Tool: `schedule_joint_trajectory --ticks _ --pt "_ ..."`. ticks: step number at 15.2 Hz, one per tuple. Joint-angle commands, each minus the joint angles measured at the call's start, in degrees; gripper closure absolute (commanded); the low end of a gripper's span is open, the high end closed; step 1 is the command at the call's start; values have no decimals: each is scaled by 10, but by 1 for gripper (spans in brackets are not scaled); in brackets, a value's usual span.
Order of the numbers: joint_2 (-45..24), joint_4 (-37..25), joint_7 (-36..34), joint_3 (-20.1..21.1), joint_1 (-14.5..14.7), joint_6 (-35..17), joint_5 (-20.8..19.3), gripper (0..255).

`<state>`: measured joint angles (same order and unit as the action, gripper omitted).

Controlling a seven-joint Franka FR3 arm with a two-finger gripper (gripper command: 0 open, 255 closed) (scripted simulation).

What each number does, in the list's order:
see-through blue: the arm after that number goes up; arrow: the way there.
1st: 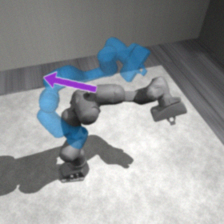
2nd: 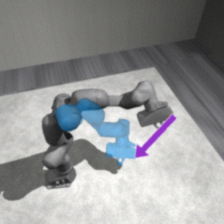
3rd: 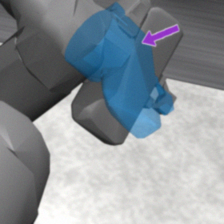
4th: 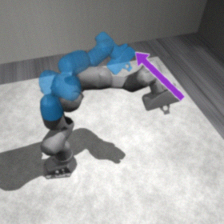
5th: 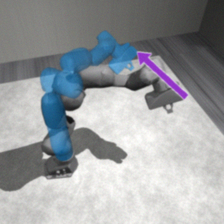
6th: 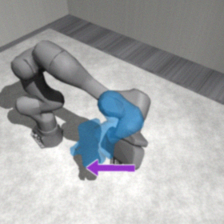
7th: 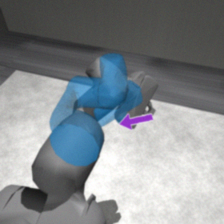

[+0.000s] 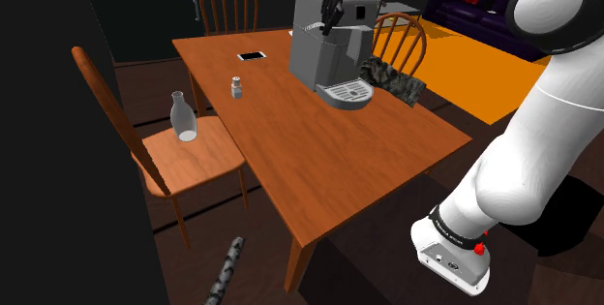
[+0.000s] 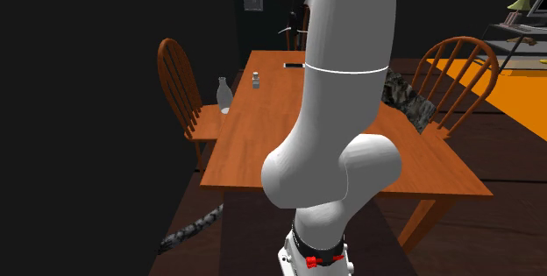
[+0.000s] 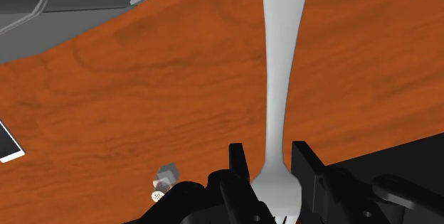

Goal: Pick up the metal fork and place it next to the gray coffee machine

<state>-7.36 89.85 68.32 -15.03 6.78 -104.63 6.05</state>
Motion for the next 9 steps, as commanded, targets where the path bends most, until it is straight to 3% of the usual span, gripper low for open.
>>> schedule_joint_trajectory --ticks 1,9 --pt "1 18 2 0 0 -17 0 255" --pt "2 80 6 1 1 -79 2 255"
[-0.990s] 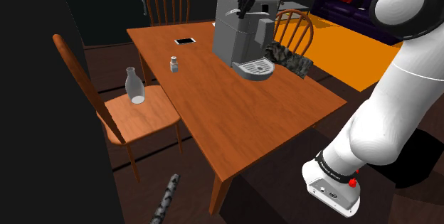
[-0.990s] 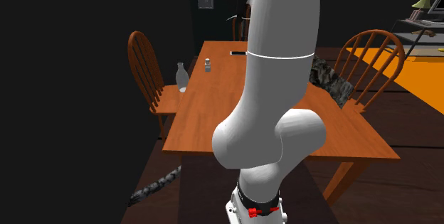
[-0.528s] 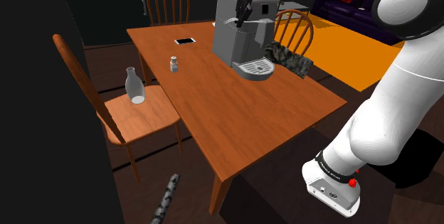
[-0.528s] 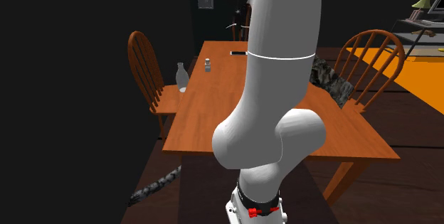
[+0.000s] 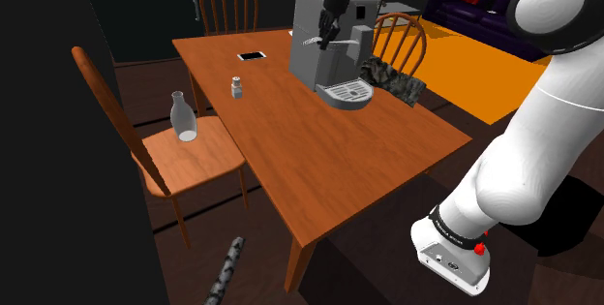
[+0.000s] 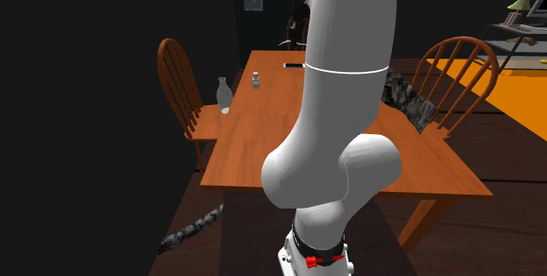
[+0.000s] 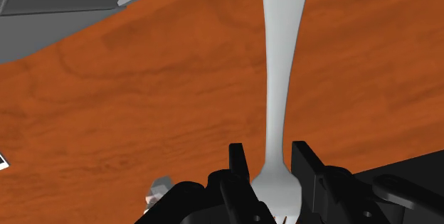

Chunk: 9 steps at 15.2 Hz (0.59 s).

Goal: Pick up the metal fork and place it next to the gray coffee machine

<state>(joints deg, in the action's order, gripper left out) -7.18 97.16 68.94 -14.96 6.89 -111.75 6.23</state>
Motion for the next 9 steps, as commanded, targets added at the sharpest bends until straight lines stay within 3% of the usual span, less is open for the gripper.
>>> schedule_joint_trajectory --ticks 1,9 --pt "-1 14 1 0 0 -15 1 255" --pt "-10 64 7 2 1 -74 6 255"
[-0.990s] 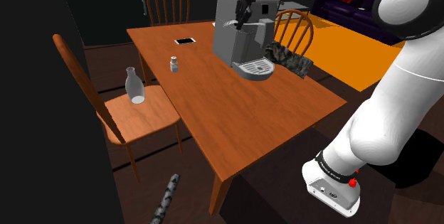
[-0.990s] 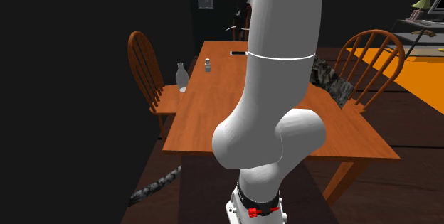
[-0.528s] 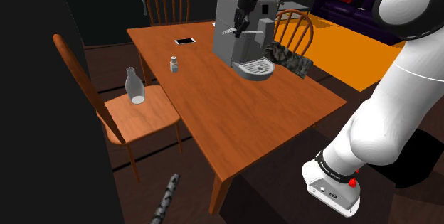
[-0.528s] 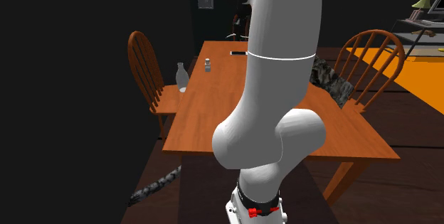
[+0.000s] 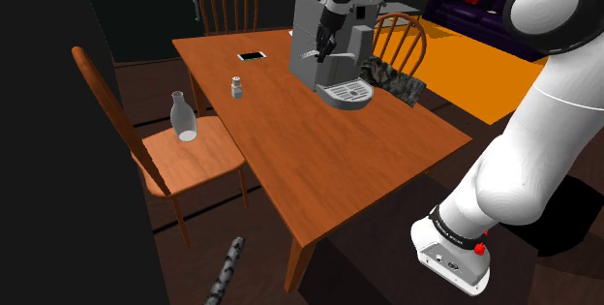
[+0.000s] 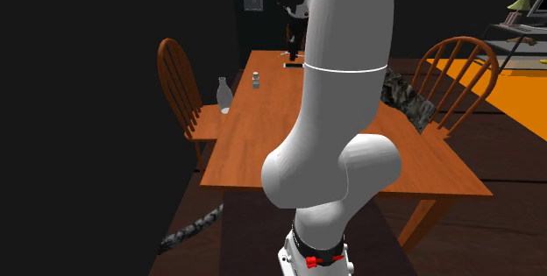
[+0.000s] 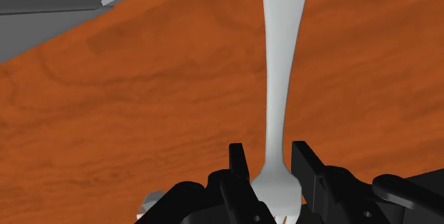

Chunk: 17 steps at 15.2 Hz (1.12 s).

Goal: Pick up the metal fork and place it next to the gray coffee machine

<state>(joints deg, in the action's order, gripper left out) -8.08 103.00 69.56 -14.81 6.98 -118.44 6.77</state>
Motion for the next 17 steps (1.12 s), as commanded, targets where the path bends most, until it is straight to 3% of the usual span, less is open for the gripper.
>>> schedule_joint_trajectory --ticks 1,17 --pt "-2 12 2 0 0 -14 2 255" --pt "-44 84 22 5 -3 -126 24 255"
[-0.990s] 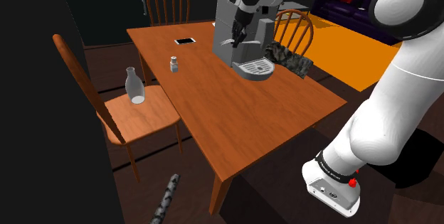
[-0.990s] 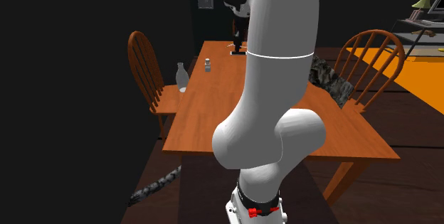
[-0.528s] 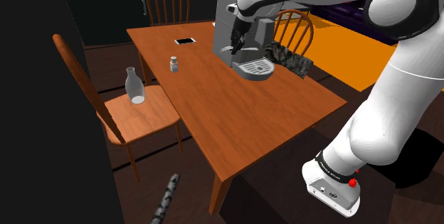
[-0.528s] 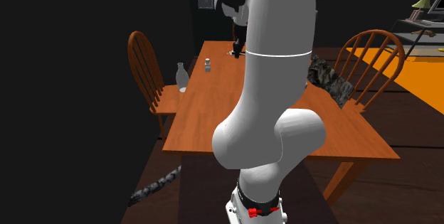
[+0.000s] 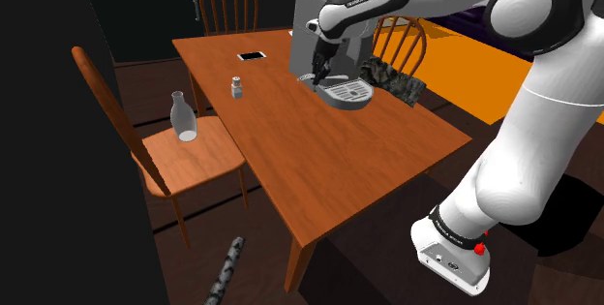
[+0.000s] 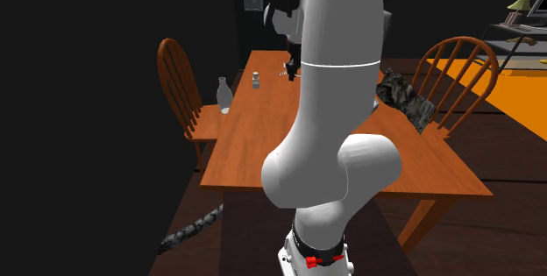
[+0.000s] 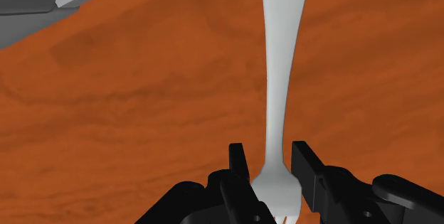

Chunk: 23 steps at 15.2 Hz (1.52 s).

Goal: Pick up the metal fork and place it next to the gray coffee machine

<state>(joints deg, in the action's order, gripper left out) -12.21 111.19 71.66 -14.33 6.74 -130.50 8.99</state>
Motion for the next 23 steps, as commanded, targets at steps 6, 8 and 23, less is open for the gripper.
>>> schedule_joint_trajectory --ticks 6,8,23 --pt "-26 20 11 4 -3 -45 14 255" --pt "-34 25 15 6 -4 -58 18 255" --pt "-108 47 47 24 -16 -151 57 255"
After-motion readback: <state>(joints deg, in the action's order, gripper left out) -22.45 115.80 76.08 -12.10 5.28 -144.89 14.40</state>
